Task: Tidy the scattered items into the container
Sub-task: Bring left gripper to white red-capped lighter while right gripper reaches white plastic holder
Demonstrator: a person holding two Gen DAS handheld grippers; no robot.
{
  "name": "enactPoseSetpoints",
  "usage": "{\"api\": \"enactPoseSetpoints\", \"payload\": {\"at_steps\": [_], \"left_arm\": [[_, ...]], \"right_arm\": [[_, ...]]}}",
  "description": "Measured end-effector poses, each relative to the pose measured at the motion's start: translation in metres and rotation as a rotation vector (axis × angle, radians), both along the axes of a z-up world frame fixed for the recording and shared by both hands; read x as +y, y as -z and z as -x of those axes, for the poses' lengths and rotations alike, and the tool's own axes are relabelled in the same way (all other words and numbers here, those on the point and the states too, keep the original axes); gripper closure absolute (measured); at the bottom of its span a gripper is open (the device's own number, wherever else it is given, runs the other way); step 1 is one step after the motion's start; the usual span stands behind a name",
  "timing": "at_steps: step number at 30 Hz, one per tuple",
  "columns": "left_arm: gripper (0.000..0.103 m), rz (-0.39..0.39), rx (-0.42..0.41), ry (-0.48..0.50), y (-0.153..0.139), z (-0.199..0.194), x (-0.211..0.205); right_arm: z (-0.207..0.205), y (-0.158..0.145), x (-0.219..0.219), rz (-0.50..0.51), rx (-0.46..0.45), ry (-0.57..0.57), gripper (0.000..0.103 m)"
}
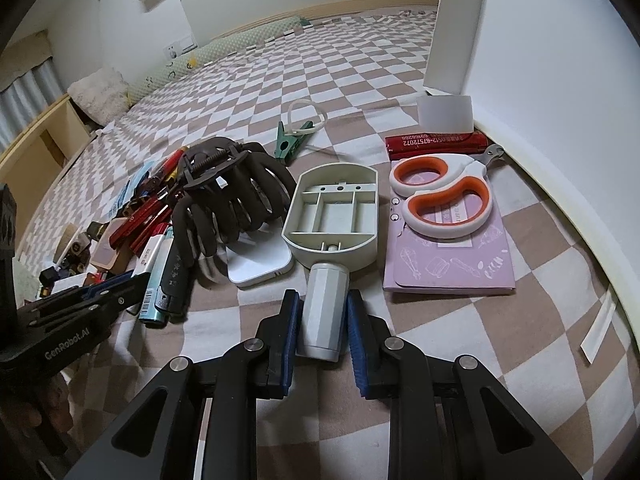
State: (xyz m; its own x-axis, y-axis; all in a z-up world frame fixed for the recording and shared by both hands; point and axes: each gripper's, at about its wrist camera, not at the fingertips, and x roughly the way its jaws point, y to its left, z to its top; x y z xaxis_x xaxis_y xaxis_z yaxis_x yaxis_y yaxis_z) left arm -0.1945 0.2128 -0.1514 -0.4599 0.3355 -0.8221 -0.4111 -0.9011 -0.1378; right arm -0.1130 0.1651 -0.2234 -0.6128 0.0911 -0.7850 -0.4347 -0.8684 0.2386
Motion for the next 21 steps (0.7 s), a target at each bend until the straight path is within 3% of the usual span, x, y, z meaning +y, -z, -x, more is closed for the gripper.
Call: {"api": "enactPoseSetpoints", "payload": {"at_steps": [8,21], "left_arm": [[0.080,0.013,0.016,0.040,-0.004,-0.039,-0.011],[0.080,-0.032,-0.021,0.082,-0.011,-0.122,-0.062]], "right_arm": [[-0.011,-0.003,-0.003,0.012,0.025,0.007,0.079],[-0.061,-0.011,-0.056,-0.023,0.006,-0.058,0.079]]}}
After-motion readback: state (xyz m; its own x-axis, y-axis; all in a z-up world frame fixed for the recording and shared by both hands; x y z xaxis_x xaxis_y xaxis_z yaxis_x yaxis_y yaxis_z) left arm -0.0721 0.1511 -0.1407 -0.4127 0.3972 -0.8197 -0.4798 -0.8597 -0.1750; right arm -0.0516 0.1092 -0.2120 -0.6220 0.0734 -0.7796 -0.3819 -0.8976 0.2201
